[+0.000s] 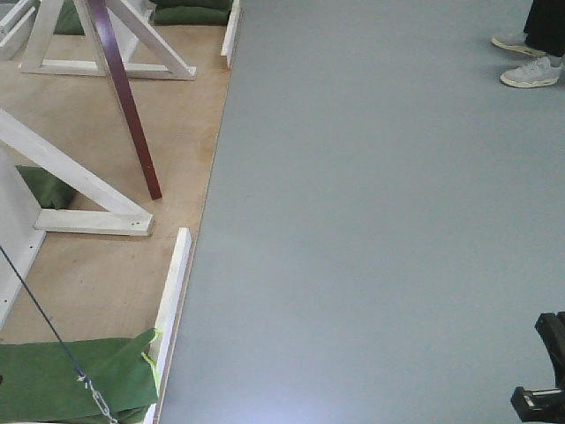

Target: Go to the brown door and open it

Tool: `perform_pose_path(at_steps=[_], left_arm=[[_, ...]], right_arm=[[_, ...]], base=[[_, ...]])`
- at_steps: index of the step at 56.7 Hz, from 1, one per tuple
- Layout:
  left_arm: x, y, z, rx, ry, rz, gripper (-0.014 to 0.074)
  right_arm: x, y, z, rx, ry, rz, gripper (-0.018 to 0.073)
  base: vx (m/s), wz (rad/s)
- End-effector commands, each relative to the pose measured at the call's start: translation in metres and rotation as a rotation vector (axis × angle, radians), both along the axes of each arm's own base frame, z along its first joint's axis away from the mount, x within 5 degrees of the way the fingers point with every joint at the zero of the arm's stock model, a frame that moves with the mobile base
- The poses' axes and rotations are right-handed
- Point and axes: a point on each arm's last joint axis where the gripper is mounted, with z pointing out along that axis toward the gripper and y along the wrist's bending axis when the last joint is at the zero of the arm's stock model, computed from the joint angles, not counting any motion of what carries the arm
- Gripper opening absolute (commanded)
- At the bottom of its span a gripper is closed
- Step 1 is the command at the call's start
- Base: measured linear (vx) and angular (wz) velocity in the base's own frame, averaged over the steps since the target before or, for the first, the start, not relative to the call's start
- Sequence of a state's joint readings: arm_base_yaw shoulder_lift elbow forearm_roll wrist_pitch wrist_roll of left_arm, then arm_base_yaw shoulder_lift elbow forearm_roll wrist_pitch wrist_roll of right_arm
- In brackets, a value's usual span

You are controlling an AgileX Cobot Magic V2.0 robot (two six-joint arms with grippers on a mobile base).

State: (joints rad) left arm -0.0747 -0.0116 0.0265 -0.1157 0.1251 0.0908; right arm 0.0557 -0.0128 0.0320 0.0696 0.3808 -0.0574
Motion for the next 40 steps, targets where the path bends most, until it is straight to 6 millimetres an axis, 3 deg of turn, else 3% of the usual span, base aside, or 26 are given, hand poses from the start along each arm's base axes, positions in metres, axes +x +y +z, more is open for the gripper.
perform_pose_path(at_steps=[1,40], left_arm=[[-0.0018,0.0008,0.0138,-0.024,-0.108,0.006,-0.0003],[-0.0018,0.0008,0.0138,-0.024,-0.108,0.006,-0.0003]], right_arm=[[0.0017,-0.0005,0.0059,-0.007,-0.079,-0.005,0.0],[0.0018,-0.0005,0.0062,-0.007,-0.083,-0.005,0.0]], base=[[0.0,0.0],[0.0,0.0]])
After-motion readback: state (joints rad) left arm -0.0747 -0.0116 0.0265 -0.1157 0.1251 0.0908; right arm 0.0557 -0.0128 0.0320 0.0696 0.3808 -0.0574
